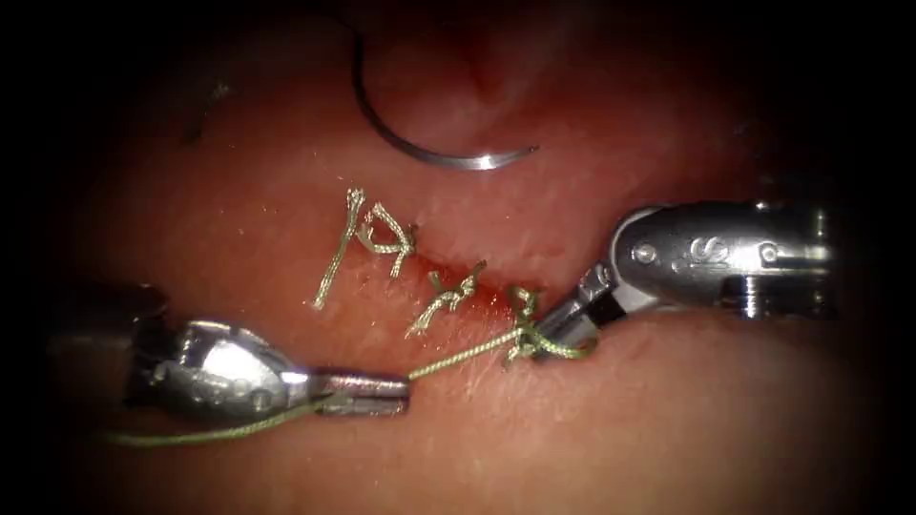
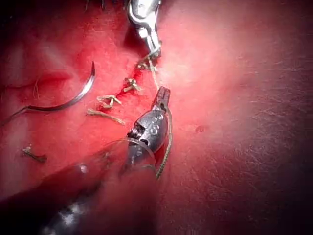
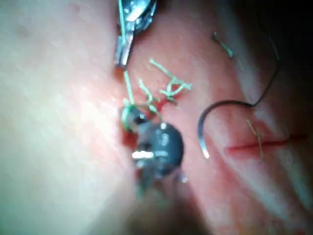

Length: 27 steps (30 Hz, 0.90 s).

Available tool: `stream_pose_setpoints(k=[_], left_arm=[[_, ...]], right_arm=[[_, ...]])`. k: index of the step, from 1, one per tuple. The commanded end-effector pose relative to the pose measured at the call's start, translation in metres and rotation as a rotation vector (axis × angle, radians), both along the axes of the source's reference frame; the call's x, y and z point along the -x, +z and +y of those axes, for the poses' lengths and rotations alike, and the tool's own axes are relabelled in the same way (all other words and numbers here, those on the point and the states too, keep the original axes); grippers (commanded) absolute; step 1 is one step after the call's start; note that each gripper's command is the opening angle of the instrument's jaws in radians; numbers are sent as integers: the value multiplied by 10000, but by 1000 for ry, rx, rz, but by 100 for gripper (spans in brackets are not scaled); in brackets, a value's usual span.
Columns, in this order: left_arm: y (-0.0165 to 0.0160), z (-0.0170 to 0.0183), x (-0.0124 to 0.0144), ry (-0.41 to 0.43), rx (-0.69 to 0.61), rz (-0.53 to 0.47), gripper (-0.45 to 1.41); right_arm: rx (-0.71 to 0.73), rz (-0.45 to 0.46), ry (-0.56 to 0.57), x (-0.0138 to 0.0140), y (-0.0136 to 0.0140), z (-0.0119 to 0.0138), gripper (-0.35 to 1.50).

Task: Wound Closure

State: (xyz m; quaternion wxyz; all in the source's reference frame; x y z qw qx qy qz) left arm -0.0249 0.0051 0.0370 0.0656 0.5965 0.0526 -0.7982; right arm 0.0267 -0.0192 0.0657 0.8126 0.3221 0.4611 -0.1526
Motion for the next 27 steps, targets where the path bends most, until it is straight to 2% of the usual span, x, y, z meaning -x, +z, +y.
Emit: stream_pose_setpoints(k=[1,12,23,27], left_arm=[[5,-7,4,1,-2,-1,-45],[-4,-72,-21,2,-37,13,-45],[-21,-98,-37,-8,-40,21,-45],[-30,-110,-51,-16,-46,28,-45]], right_arm=[[-1,-10,11,-6,9,4,-35],[1,-24,42,-4,21,18,-35],[29,-48,84,1,37,34,-35],[38,-57,97,2,39,37,-35]])
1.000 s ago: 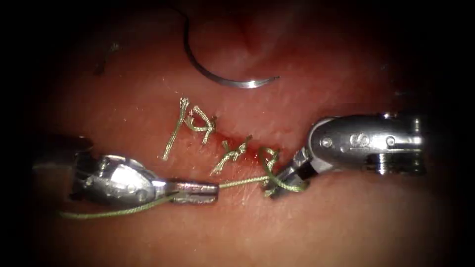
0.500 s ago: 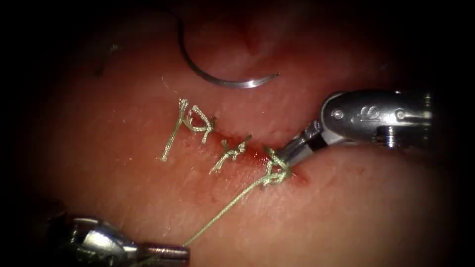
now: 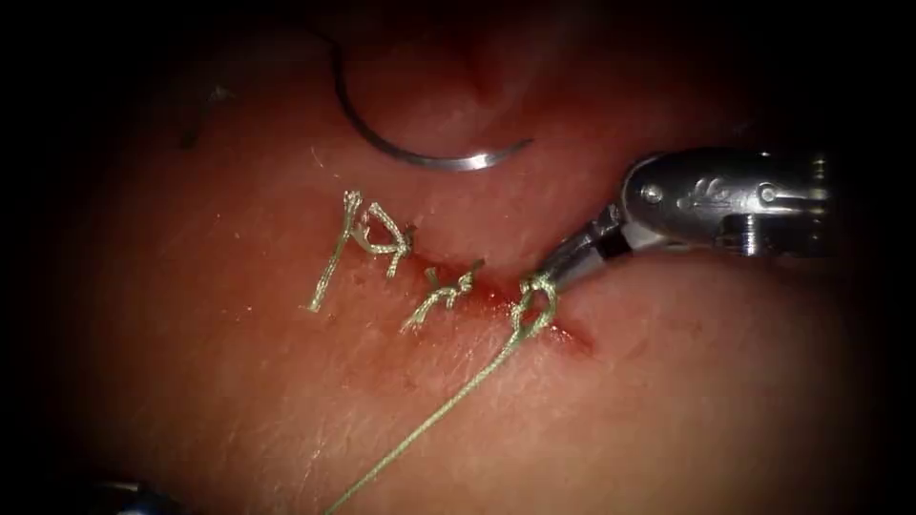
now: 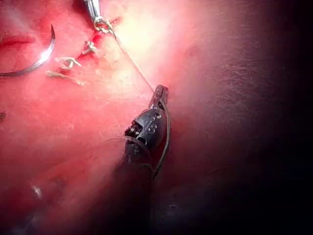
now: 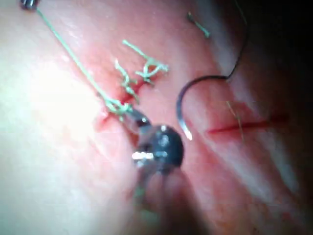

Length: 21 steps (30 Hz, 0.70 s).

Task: Wound Closure

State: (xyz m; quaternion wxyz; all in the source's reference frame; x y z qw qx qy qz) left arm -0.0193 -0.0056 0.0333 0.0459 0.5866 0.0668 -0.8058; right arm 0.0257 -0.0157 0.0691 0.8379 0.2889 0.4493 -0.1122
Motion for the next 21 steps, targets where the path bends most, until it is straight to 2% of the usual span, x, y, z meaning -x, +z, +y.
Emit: stream_pose_setpoints(k=[1,7,13,21], left_arm=[[4,-6,1,-5,0,1,-45],[-8,-22,-17,-18,-6,11,-45],[-6,-42,-24,-31,-15,22,-45],[-8,-66,-28,-38,-28,29,-45]], right_arm=[[7,2,-3,-7,5,3,-35],[17,-13,-7,-6,7,6,-35],[43,-38,4,-3,11,13,-35],[64,-47,7,-1,13,10,-35]])
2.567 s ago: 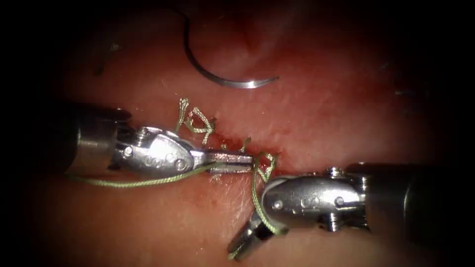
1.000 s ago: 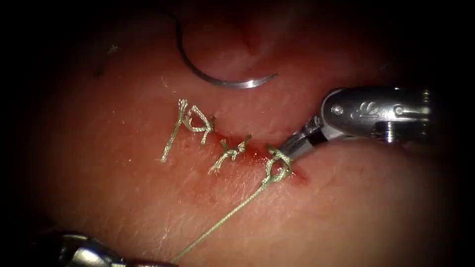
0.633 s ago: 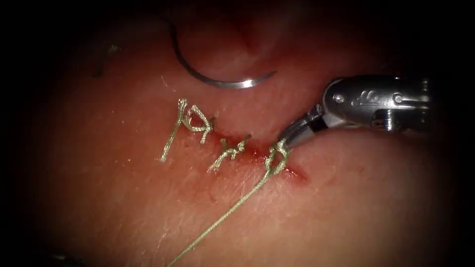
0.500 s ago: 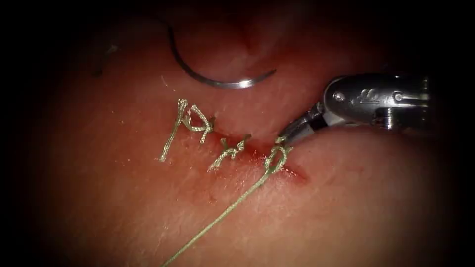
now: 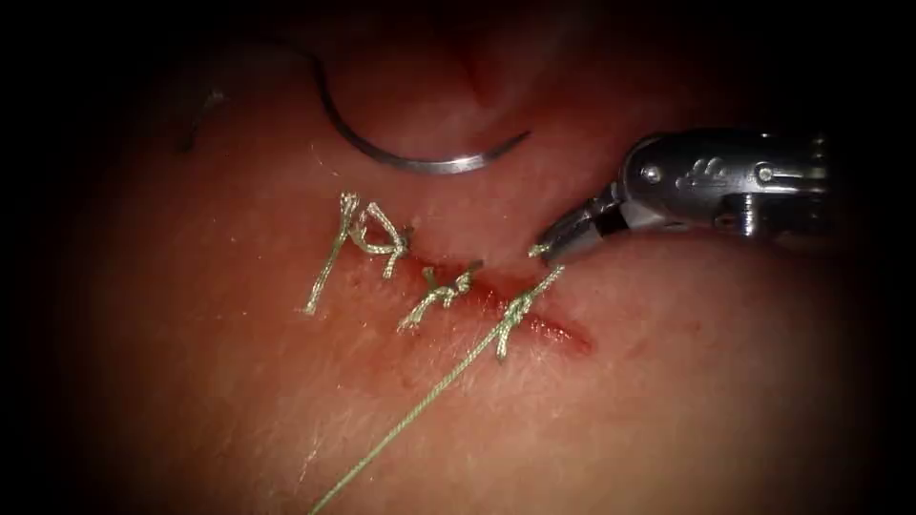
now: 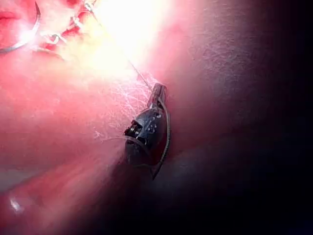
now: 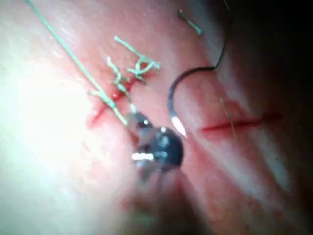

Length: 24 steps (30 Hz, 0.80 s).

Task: Wound Closure

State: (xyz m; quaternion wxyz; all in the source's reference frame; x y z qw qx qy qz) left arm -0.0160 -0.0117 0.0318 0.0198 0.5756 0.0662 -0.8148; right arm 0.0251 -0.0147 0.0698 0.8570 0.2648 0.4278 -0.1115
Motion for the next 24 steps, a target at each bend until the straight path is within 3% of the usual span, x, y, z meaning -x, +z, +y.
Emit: stream_pose_setpoints(k=[1,9,24], left_arm=[[7,-8,5,4,-5,-2,-45],[7,-23,0,4,-14,0,-45],[4,-13,2,3,-21,-1,-45]], right_arm=[[16,-9,-11,-6,6,-1,-35],[93,-57,22,-1,6,-3,-35],[126,-83,61,8,13,-5,-35]])
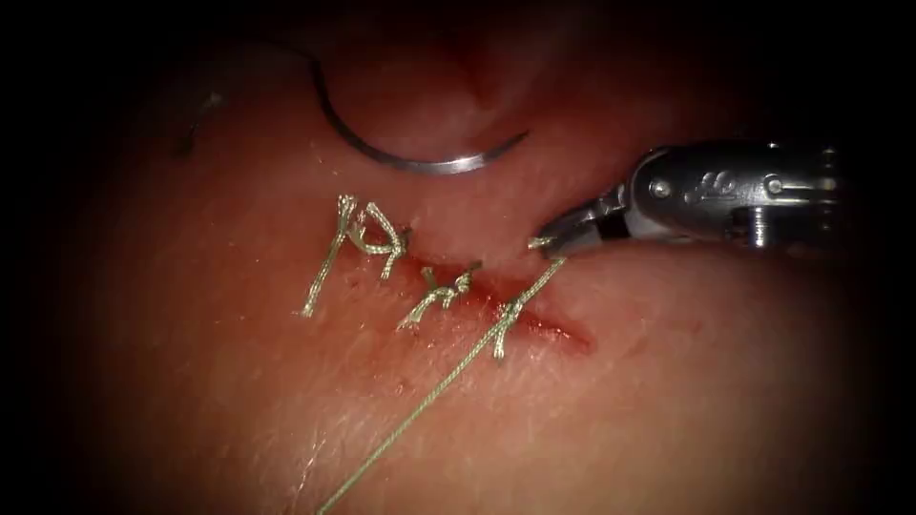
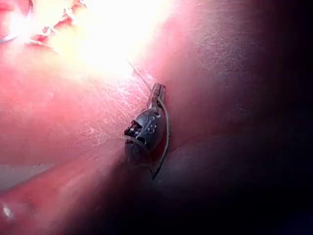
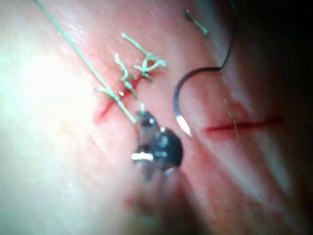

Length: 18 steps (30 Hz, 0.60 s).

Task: Wound Closure

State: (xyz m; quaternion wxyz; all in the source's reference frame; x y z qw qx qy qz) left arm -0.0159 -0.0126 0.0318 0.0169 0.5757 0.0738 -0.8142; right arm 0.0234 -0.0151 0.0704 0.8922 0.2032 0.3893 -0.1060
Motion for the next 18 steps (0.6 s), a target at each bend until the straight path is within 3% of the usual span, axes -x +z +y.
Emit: stream_pose_setpoints(k=[1,4,6,9,15,18], left_arm=[[1,3,6,-1,-11,-1,-45],[-10,25,10,-8,-5,-1,-45],[-18,41,13,-12,12,-1,-45],[-31,68,20,-20,31,0,-45],[-49,114,38,-31,69,-5,-45],[-54,132,45,-33,78,-6,-45]], right_arm=[[-3,9,34,-10,7,-1,-35],[-52,61,125,-3,7,-9,-35],[-109,80,221,4,6,-11,-18],[-189,99,359,19,6,-11,-16],[-408,137,669,57,9,-3,31],[-518,180,808,81,12,2,68]])
